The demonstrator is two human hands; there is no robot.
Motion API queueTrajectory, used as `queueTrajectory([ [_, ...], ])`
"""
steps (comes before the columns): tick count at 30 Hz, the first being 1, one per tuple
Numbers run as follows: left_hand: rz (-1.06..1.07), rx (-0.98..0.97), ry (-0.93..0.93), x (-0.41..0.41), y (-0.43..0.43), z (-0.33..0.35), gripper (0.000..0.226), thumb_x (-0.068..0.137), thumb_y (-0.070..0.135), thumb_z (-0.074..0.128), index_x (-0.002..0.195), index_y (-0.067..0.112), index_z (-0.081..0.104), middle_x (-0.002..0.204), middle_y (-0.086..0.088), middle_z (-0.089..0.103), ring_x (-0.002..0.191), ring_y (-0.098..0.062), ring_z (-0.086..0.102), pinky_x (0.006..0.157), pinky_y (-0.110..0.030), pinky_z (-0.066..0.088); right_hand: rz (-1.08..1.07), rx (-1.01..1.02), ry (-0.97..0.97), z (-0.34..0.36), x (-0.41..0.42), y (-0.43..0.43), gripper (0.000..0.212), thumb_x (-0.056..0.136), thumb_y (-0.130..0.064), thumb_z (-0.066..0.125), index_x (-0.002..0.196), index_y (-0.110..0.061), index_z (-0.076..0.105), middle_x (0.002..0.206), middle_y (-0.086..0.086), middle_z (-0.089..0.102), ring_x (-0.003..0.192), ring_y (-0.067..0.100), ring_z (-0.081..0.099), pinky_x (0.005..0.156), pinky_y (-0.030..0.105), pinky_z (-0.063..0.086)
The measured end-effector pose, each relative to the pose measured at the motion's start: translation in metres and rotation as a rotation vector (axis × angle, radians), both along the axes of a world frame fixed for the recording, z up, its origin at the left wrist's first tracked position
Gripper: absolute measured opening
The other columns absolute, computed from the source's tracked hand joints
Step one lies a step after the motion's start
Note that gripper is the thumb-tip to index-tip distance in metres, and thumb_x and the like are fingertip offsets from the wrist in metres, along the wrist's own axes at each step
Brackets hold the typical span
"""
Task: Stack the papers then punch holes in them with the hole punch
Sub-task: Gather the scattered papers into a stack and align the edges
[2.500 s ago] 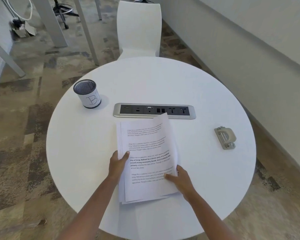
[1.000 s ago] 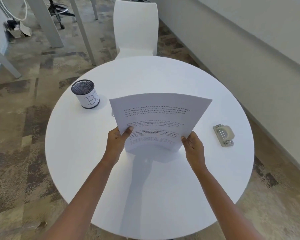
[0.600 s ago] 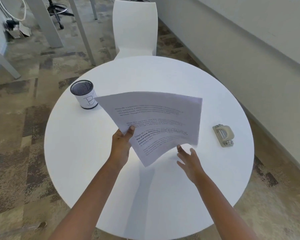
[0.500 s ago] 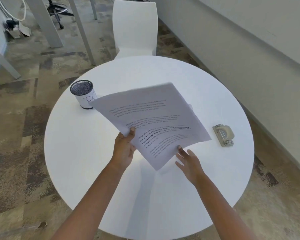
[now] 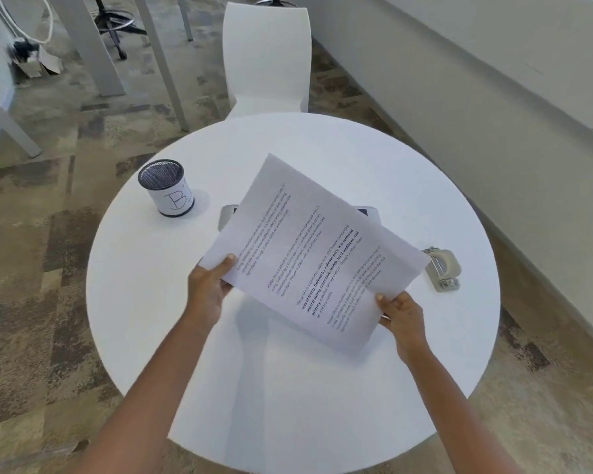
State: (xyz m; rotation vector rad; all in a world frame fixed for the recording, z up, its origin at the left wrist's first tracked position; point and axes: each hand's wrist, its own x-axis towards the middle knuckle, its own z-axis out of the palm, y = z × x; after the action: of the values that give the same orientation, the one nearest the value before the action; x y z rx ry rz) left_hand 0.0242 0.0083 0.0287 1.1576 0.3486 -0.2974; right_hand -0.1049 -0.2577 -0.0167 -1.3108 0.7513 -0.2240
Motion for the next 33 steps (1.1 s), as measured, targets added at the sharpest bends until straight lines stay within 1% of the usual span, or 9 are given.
queueTrajectory([
  [6, -0.323, 0.390, -0.088, 0.013, 0.030, -0.008, 0.033, 0.083, -0.001, 0.061, 0.116, 0.001, 0.059, 0.091, -0.004, 0.066, 0.077, -0.014, 0.062, 0.075, -0.024, 0.051, -0.004, -0.219, -0.063, 0.009, -0.001, -0.009, 0.025, 0.088, 0.001, 0.055, 0.077, -0.021, 0.060, 0.078, -0.008, 0.069, 0.073, 0.008, 0.063, 0.072, 0.028, 0.052],
  [9, -0.340, 0.513, -0.121, 0.014, 0.027, -0.014, 0.031, 0.080, -0.006, 0.064, 0.111, -0.004, 0.061, 0.107, -0.013, 0.064, 0.088, -0.025, 0.060, 0.080, -0.033, 0.050, 0.014, -0.294, -0.092, 0.011, 0.002, -0.006, 0.020, 0.088, 0.001, 0.054, 0.074, -0.012, 0.058, 0.082, 0.002, 0.065, 0.067, -0.006, 0.060, 0.073, 0.025, 0.048],
  [11, -0.274, 0.505, -0.162, 0.014, 0.023, -0.015, 0.026, 0.079, -0.007, 0.064, 0.105, -0.001, 0.062, 0.106, -0.013, 0.063, 0.084, -0.025, 0.061, 0.069, -0.022, 0.052, 0.001, -0.331, -0.106, 0.011, 0.004, -0.004, 0.012, 0.089, 0.000, 0.054, 0.079, -0.004, 0.057, 0.084, 0.006, 0.064, 0.063, -0.010, 0.059, 0.070, 0.022, 0.046],
  [16, -0.245, 0.437, -0.180, 0.011, 0.019, -0.014, 0.027, 0.079, -0.006, 0.065, 0.101, 0.009, 0.062, 0.104, -0.007, 0.063, 0.075, -0.007, 0.063, 0.054, -0.003, 0.050, 0.016, -0.351, -0.152, 0.014, 0.005, -0.002, 0.021, 0.091, -0.002, 0.051, 0.099, -0.019, 0.060, 0.096, -0.008, 0.067, 0.081, -0.009, 0.063, 0.072, 0.007, 0.050],
  [20, -0.296, 0.422, -0.144, 0.006, 0.019, -0.018, 0.030, 0.080, -0.004, 0.065, 0.108, 0.006, 0.063, 0.107, -0.005, 0.064, 0.076, -0.003, 0.064, 0.056, -0.003, 0.050, 0.047, -0.338, -0.123, 0.011, 0.001, -0.004, 0.023, 0.090, 0.000, 0.051, 0.105, -0.016, 0.057, 0.110, 0.006, 0.065, 0.099, 0.017, 0.061, 0.084, 0.022, 0.046],
  [26, -0.304, 0.475, -0.148, 0.005, 0.016, -0.014, 0.029, 0.082, 0.000, 0.063, 0.111, 0.002, 0.060, 0.110, -0.008, 0.062, 0.089, -0.023, 0.059, 0.062, -0.010, 0.052, 0.037, -0.408, -0.106, 0.012, 0.004, -0.006, 0.021, 0.091, 0.000, 0.049, 0.099, -0.018, 0.059, 0.104, 0.002, 0.066, 0.090, 0.016, 0.060, 0.072, 0.006, 0.048],
  [28, -0.321, 0.467, -0.177, 0.007, 0.016, -0.008, 0.031, 0.081, 0.000, 0.065, 0.111, 0.006, 0.060, 0.111, -0.007, 0.063, 0.086, -0.019, 0.063, 0.064, -0.009, 0.054, 0.014, -0.438, -0.107, 0.016, 0.007, -0.009, 0.018, 0.091, 0.001, 0.049, 0.097, -0.013, 0.059, 0.100, 0.003, 0.065, 0.084, 0.015, 0.060, 0.068, 0.005, 0.048],
  [31, -0.305, 0.403, -0.247, 0.015, 0.018, 0.010, 0.034, 0.079, -0.004, 0.064, 0.111, 0.008, 0.059, 0.107, -0.009, 0.065, 0.074, 0.000, 0.068, 0.084, -0.025, 0.055, 0.000, -0.523, -0.109, 0.030, 0.015, -0.016, 0.008, 0.091, 0.000, 0.048, 0.089, 0.002, 0.055, 0.087, 0.009, 0.061, 0.075, 0.018, 0.051, 0.065, 0.018, 0.042],
  [33, -0.313, 0.448, -0.349, 0.021, 0.020, 0.022, 0.047, 0.079, -0.004, 0.065, 0.122, 0.008, 0.052, 0.110, -0.011, 0.063, 0.074, 0.003, 0.068, 0.084, -0.021, 0.054, -0.014, -0.617, -0.135, 0.045, 0.019, -0.021, 0.010, 0.091, 0.000, 0.047, 0.084, 0.004, 0.053, 0.074, 0.000, 0.053, 0.075, 0.018, 0.045, 0.064, 0.019, 0.036],
])
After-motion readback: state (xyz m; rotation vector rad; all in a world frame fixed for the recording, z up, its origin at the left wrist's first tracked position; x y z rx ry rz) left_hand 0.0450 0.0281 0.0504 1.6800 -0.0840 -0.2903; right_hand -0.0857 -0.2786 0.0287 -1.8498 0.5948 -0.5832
